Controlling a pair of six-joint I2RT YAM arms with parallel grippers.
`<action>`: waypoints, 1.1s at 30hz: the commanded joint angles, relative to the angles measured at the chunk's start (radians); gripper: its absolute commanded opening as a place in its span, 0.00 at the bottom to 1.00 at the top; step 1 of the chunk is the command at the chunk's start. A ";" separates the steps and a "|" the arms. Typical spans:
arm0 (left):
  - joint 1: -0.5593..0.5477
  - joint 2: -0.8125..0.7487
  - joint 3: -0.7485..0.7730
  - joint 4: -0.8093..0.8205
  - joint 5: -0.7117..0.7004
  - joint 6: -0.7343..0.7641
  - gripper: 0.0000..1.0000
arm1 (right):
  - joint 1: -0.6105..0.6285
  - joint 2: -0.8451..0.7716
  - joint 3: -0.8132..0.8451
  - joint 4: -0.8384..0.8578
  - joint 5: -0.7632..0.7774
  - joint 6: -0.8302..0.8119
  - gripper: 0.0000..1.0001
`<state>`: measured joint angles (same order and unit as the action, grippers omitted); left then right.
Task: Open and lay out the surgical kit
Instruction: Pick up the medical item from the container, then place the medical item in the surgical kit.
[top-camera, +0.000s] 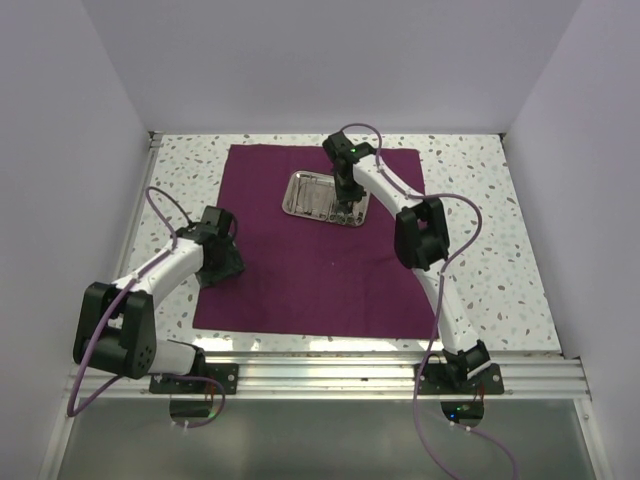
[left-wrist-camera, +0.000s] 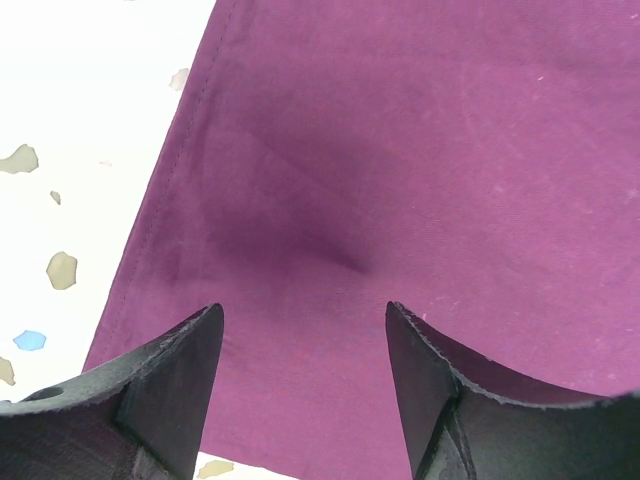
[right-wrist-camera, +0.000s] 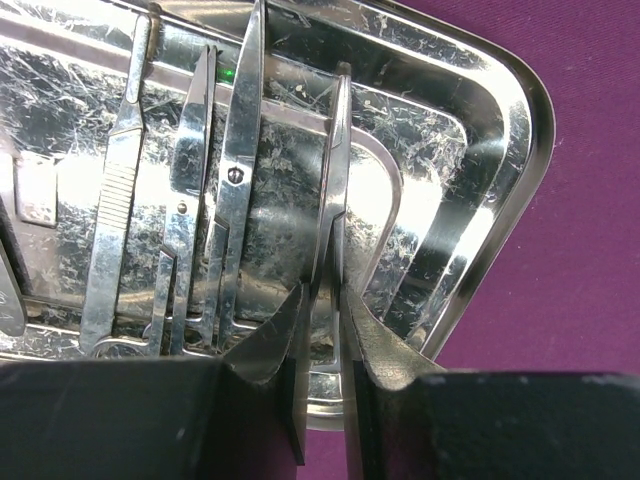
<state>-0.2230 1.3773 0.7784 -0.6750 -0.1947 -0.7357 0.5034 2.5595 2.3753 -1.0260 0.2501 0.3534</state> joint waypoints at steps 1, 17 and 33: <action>0.001 0.003 0.051 -0.005 -0.020 0.030 0.69 | 0.004 0.016 -0.056 -0.028 -0.031 -0.011 0.00; -0.042 0.211 0.383 0.075 -0.005 0.078 0.66 | 0.003 -0.520 -0.385 0.037 0.006 -0.018 0.00; -0.260 0.752 1.125 0.011 0.038 0.081 0.66 | 0.004 -1.041 -1.381 0.219 -0.187 0.159 0.00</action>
<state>-0.4690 2.0701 1.7874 -0.6346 -0.1734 -0.6689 0.5037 1.5829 1.0298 -0.8974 0.1234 0.4557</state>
